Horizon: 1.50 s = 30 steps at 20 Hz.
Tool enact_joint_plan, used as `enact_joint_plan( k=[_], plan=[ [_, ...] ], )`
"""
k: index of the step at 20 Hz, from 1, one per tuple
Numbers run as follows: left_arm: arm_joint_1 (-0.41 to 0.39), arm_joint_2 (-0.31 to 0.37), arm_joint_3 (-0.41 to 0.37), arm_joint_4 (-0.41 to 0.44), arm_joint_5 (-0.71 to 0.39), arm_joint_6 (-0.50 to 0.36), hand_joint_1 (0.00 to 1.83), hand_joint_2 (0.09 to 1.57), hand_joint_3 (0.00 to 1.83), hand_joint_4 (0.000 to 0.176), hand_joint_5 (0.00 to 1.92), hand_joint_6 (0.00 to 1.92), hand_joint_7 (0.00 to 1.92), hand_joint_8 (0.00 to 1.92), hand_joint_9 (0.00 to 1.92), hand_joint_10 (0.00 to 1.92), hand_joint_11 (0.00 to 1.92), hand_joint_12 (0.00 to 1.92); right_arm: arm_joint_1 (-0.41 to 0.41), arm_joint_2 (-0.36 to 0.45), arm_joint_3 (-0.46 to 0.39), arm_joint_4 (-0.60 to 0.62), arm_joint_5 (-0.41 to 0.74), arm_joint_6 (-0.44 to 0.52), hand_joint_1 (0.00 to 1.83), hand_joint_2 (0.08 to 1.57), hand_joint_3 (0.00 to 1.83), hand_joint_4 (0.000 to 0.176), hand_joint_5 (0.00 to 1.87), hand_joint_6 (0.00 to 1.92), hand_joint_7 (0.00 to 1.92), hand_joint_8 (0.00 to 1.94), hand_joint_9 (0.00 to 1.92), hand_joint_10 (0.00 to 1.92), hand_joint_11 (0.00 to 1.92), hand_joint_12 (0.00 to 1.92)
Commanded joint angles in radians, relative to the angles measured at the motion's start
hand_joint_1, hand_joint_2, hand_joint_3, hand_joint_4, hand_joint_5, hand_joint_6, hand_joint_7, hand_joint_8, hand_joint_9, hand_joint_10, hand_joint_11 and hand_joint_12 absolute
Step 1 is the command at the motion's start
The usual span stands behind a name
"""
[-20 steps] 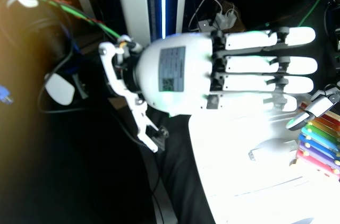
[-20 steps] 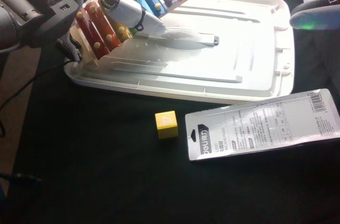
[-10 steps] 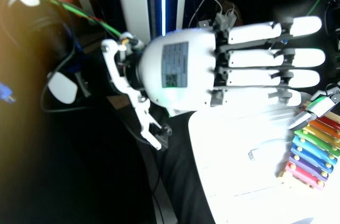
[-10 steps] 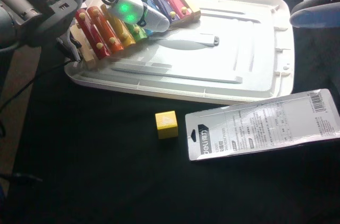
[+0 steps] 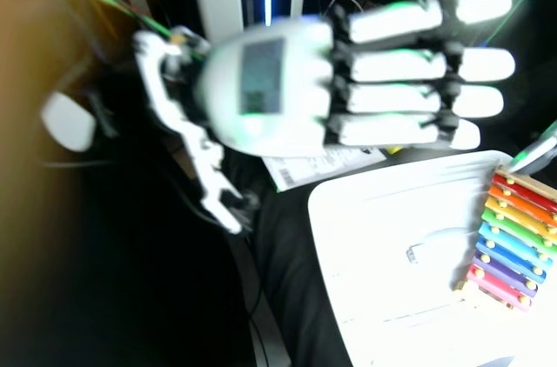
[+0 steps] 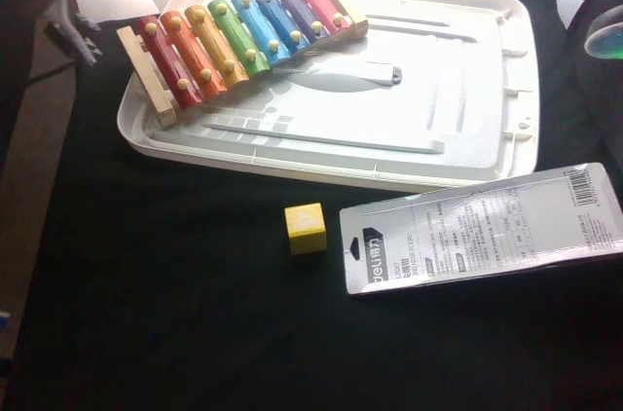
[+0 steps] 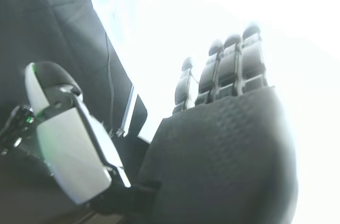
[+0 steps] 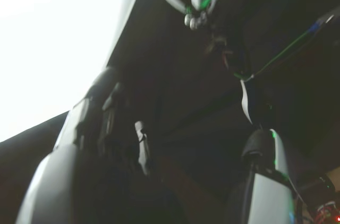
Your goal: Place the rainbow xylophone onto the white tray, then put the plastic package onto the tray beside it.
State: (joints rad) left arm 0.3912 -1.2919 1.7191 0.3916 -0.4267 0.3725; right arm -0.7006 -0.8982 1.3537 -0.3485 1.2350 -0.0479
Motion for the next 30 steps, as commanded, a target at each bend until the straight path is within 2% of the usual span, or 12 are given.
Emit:
enact_joint_plan(
  k=[1, 4, 5, 14, 16, 17, 19, 22, 23, 24, 27, 30],
  plan=[
    [-0.014, 0.016, -0.014, -0.019, -0.093, 0.009, 0.78, 0.69, 0.0, 0.176, 0.0, 0.0, 0.0, 0.0, 0.0, 0.0, 0.05, 0.02, 0.017, 0.008, -0.01, 0.036, 0.07, 0.007, 0.86, 0.8, 0.01, 0.163, 0.0, 0.0, 0.09, 0.0, 0.15, 0.0, 0.03, 0.67],
    [-0.018, 0.082, -0.082, 0.009, -0.088, 0.034, 0.74, 0.73, 0.0, 0.176, 0.0, 0.0, 0.0, 0.0, 0.0, 0.0, 0.03, 0.01, 0.016, 0.046, -0.046, -0.018, 0.032, 0.024, 0.83, 0.79, 0.0, 0.176, 0.0, 0.0, 0.13, 0.0, 0.14, 0.0, 0.11, 0.47],
    [-0.022, 0.102, -0.104, 0.027, -0.08, 0.043, 0.79, 0.73, 0.0, 0.176, 0.0, 0.0, 0.0, 0.0, 0.0, 0.0, 0.02, 0.01, 0.016, 0.051, -0.05, -0.035, 0.025, 0.041, 0.85, 0.79, 0.0, 0.162, 0.0, 0.0, 0.13, 0.0, 0.13, 0.0, 0.09, 0.45],
    [0.0, 0.292, -0.319, 0.054, -0.036, 0.221, 0.77, 0.71, 0.0, 0.176, 0.0, 0.0, 0.0, 0.0, 0.0, 0.0, 0.0, 0.0, 0.015, 0.089, -0.12, -0.217, -0.079, 0.103, 0.79, 0.69, 0.0, 0.176, 0.0, 0.0, 0.09, 0.0, 0.12, 0.0, 0.04, 0.38],
    [0.003, 0.324, -0.364, 0.054, -0.035, 0.267, 0.78, 0.71, 0.0, 0.118, 0.0, 0.0, 0.01, 0.0, 0.03, 0.01, 0.08, 0.04, 0.014, 0.094, -0.131, -0.26, -0.12, 0.103, 0.73, 0.71, 0.01, 0.163, 0.0, 0.0, 0.06, 0.0, 0.08, 0.0, 0.04, 0.37],
    [0.003, 0.335, -0.379, 0.054, -0.035, 0.285, 0.78, 0.71, 0.0, 0.118, 0.0, 0.0, 0.01, 0.0, 0.03, 0.01, 0.08, 0.04, 0.013, 0.094, -0.133, -0.272, -0.134, 0.104, 0.73, 0.71, 0.01, 0.163, 0.0, 0.0, 0.06, 0.0, 0.08, 0.0, 0.04, 0.37],
    [0.005, 0.365, -0.416, 0.053, -0.038, 0.315, 0.72, 0.71, 0.0, 0.165, 0.0, 0.0, 0.0, 0.0, 0.01, 0.0, 0.04, 0.02, 0.006, 0.094, -0.137, -0.298, -0.166, 0.104, 0.66, 0.68, 0.0, 0.128, 0.0, 0.0, 0.01, 0.0, 0.04, 0.0, 0.05, 0.37],
    [0.005, 0.396, -0.452, 0.053, -0.05, 0.33, 0.77, 0.7, 0.0, 0.176, 0.0, 0.0, 0.0, 0.0, 0.0, 0.0, 0.02, 0.01, -0.018, 0.093, -0.137, -0.321, -0.207, 0.12, 0.63, 0.68, 0.0, 0.143, 0.0, 0.0, 0.0, 0.0, 0.03, 0.0, 0.01, 0.36],
    [0.005, 0.399, -0.455, 0.053, -0.049, 0.331, 0.78, 0.71, 0.0, 0.168, 0.0, 0.0, 0.0, 0.0, 0.0, 0.0, 0.04, 0.02, -0.027, 0.089, -0.135, -0.324, -0.217, 0.122, 0.69, 0.68, 0.0, 0.174, 0.0, 0.0, 0.0, 0.0, 0.0, 0.0, 0.0, 0.02],
    [0.006, 0.405, -0.463, 0.054, -0.045, 0.332, 0.77, 0.71, 0.0, 0.171, 0.0, 0.0, 0.0, 0.0, 0.0, 0.0, 0.04, 0.02, -0.034, 0.082, -0.13, -0.334, -0.234, 0.13, 0.69, 0.68, 0.0, 0.176, 0.0, 0.0, 0.0, 0.0, 0.0, 0.0, 0.0, 0.0],
    [0.005, 0.424, -0.48, 0.056, -0.055, 0.333, 0.76, 0.73, 0.01, 0.129, 0.0, 0.0, 0.0, 0.0, 0.02, 0.01, 0.05, 0.02, -0.036, 0.069, -0.119, -0.37, -0.268, 0.164, 0.65, 0.67, 0.0, 0.176, 0.0, 0.0, 0.0, 0.0, 0.0, 0.0, 0.0, 0.0],
    [0.005, 0.433, -0.489, 0.056, -0.057, 0.334, 0.77, 0.74, 0.01, 0.123, 0.0, 0.0, 0.0, 0.0, 0.02, 0.0, 0.05, 0.03, -0.041, 0.048, -0.104, -0.422, -0.297, 0.208, 0.71, 0.67, 0.0, 0.172, 0.0, 0.0, 0.0, 0.0, 0.0, 0.0, 0.0, 0.0]
  ],
)
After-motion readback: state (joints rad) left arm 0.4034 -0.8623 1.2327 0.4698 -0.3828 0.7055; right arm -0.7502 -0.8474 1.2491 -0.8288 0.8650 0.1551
